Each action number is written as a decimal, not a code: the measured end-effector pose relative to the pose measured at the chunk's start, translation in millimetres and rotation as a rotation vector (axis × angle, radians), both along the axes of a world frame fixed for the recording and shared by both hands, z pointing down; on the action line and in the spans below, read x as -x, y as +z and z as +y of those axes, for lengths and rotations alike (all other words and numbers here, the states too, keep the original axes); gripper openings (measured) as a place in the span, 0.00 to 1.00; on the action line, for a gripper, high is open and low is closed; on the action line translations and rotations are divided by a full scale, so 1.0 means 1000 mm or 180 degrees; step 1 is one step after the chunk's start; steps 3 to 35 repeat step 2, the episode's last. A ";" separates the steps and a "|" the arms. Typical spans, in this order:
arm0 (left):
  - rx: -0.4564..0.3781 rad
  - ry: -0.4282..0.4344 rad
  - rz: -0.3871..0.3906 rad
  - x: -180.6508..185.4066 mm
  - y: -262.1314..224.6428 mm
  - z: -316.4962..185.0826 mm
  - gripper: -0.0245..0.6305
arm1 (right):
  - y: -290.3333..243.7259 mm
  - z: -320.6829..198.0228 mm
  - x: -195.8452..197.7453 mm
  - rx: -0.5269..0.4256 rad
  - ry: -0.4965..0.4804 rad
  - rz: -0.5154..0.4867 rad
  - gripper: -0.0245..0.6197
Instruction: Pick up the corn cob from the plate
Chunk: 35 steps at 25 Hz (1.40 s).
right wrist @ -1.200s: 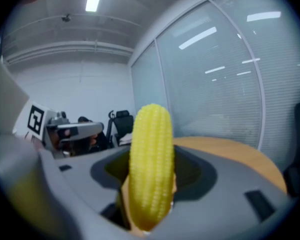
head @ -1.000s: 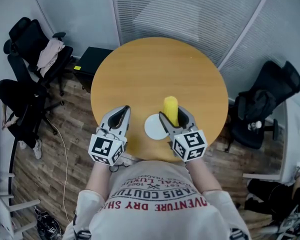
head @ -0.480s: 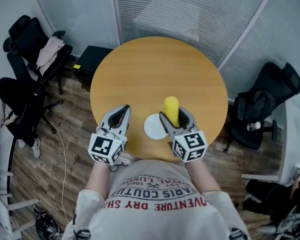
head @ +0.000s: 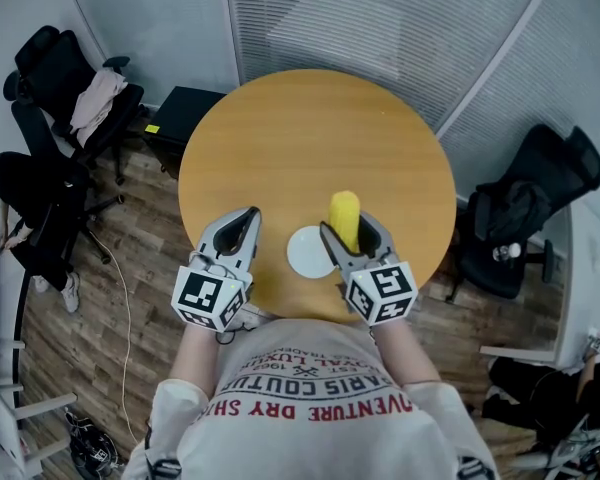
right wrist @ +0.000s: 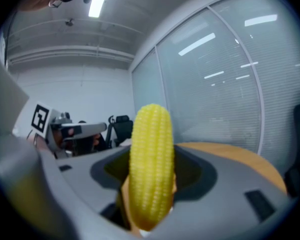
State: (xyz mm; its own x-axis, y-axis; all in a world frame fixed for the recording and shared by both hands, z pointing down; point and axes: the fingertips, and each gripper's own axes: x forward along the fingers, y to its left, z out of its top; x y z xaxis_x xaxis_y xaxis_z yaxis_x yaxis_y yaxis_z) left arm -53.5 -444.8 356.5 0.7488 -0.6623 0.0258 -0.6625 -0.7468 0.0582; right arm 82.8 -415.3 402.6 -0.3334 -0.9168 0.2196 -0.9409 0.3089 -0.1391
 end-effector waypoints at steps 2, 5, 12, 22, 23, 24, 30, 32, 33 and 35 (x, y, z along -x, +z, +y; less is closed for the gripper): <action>-0.0005 0.0020 0.0011 -0.002 -0.002 0.000 0.09 | 0.001 -0.001 -0.001 0.0013 0.0011 0.0003 0.45; -0.0005 0.0020 0.0011 -0.002 -0.002 0.000 0.09 | 0.001 -0.001 -0.001 0.0013 0.0011 0.0003 0.45; -0.0005 0.0020 0.0011 -0.002 -0.002 0.000 0.09 | 0.001 -0.001 -0.001 0.0013 0.0011 0.0003 0.45; -0.0005 0.0020 0.0011 -0.002 -0.002 0.000 0.09 | 0.001 -0.001 -0.001 0.0013 0.0011 0.0003 0.45; -0.0005 0.0020 0.0011 -0.002 -0.002 0.000 0.09 | 0.001 -0.001 -0.001 0.0013 0.0011 0.0003 0.45; -0.0005 0.0020 0.0011 -0.002 -0.002 0.000 0.09 | 0.001 -0.001 -0.001 0.0013 0.0011 0.0003 0.45; -0.0005 0.0020 0.0011 -0.002 -0.002 0.000 0.09 | 0.001 -0.001 -0.001 0.0013 0.0011 0.0003 0.45; -0.0005 0.0020 0.0011 -0.002 -0.002 0.000 0.09 | 0.001 -0.001 -0.001 0.0013 0.0011 0.0003 0.45; -0.0005 0.0020 0.0011 -0.002 -0.002 0.000 0.09 | 0.001 -0.001 -0.001 0.0013 0.0011 0.0003 0.45; -0.0005 0.0020 0.0011 -0.002 -0.002 0.000 0.09 | 0.001 -0.001 -0.001 0.0013 0.0011 0.0003 0.45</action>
